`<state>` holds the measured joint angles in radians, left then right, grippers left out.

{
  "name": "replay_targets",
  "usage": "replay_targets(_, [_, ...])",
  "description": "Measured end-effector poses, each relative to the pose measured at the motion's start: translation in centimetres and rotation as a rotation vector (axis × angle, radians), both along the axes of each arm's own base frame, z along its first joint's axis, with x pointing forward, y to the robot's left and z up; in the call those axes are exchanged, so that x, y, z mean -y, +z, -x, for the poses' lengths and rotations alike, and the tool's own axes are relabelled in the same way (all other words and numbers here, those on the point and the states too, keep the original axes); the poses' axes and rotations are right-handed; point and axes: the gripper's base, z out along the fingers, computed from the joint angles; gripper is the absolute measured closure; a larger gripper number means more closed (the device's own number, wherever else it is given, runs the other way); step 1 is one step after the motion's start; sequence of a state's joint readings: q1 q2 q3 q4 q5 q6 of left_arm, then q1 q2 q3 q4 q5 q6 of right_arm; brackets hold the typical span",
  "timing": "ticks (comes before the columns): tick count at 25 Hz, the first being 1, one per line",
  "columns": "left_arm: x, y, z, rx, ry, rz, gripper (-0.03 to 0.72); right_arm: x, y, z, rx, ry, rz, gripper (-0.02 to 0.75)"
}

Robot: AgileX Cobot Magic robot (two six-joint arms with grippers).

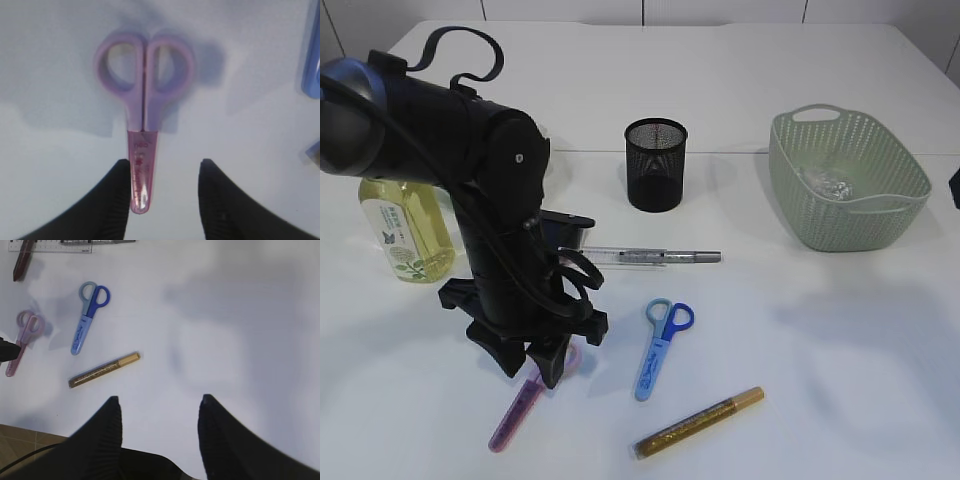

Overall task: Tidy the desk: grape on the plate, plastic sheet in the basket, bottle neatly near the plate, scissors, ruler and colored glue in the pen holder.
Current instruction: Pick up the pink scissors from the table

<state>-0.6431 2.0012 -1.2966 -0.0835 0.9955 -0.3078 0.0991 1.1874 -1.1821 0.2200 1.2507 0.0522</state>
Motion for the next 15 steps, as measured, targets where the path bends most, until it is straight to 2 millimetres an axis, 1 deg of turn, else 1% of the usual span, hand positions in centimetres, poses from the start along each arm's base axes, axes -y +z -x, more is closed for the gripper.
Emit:
replay_targets(9, [0.0,-0.1,-0.2,0.015,-0.004,0.002,0.367,0.0,0.0,0.0,0.000,0.000,0.000,0.339])
replay_targets(12, [-0.2,-1.0,-0.4,-0.007,0.005,-0.014,0.365,0.0,0.0,0.0,0.000,0.000,0.000,0.339])
replay_targets(15, [-0.3,-1.5,-0.4,-0.019,0.007,-0.023,0.347,0.0,0.0,0.0,0.000,0.000,0.000,0.339])
